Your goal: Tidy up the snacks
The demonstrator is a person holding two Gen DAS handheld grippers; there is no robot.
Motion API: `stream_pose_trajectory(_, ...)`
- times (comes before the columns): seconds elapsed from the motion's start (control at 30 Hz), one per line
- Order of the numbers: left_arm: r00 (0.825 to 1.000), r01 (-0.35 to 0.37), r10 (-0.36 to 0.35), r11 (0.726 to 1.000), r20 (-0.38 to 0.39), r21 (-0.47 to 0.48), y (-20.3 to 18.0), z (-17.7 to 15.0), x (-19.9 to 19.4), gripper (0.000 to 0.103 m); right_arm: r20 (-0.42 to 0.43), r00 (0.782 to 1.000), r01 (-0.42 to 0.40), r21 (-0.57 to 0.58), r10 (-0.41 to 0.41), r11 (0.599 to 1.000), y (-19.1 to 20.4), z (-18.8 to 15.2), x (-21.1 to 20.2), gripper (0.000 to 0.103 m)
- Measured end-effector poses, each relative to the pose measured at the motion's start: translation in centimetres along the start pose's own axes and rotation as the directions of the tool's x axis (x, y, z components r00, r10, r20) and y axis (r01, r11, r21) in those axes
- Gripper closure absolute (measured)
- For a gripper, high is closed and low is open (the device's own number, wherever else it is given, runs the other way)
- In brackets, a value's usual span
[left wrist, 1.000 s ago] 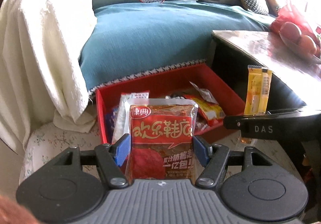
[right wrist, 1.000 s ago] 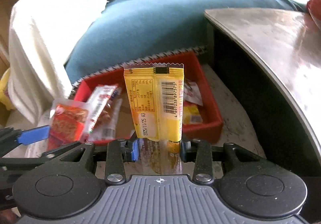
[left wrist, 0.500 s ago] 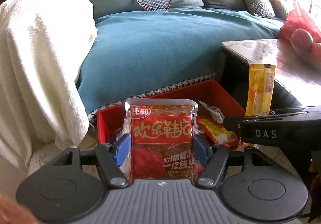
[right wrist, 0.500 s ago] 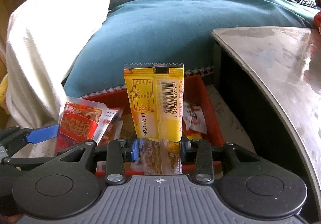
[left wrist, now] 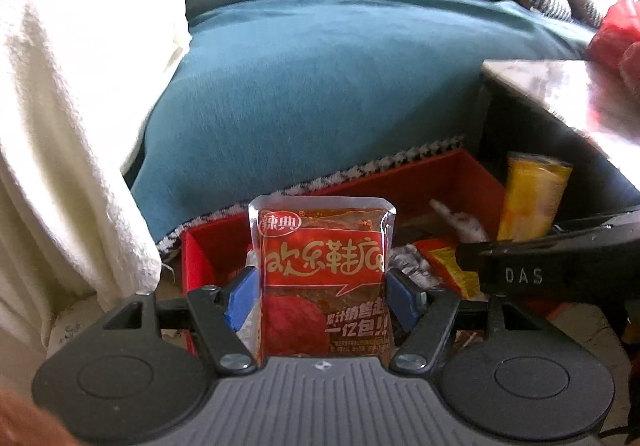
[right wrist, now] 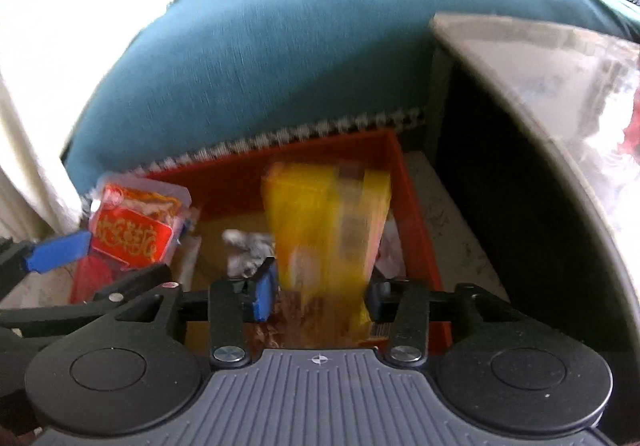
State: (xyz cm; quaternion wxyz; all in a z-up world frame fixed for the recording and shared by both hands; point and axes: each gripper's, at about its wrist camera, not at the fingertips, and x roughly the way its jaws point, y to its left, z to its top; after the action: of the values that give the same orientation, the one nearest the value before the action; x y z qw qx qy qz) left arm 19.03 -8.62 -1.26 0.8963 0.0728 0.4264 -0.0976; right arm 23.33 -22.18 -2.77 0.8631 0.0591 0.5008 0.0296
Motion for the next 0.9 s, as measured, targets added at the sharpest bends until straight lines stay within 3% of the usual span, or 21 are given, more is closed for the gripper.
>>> stream_pose_trajectory(0.07,1.0,-0.013,0.013,1.0,-0.026,-0.005,0.1,-0.2,0.6,0.038,-0.016,1.0,0.021,0.003,-0.021,1.0,-0.1,-0.1,0.6,0.032)
stream_pose_trajectory(0.2,0.998,-0.02,0.019,1.0,-0.052,-0.02,0.4,-0.2,1.0,0.037,-0.014,0.999,0.036,0.017,-0.036,0.999,-0.5,-0.2,0.5,0.028)
stream_pose_trajectory(0.47,0.999,-0.043,0.043,0.999,-0.002,-0.026,0.8,0.0,-1.2,0.032,0.081,0.996,0.034,0.037,-0.037,0.999,-0.6,0.1,-2.9,0.025)
stream_pose_trajectory(0.57,0.999,-0.049,0.049,0.998,0.003,-0.037,1.1,-0.2,-2.2,0.031,0.105,0.994,0.032,0.041,-0.036,0.999,-0.3,-0.5,-4.7,0.017)
stream_pose_trajectory(0.9,0.998,-0.053,0.054,0.996,0.012,-0.075,1.9,-2.4,-5.5,0.03,0.087,0.994,0.056,0.059,-0.061,0.997,0.4,-4.2,-7.4,0.017)
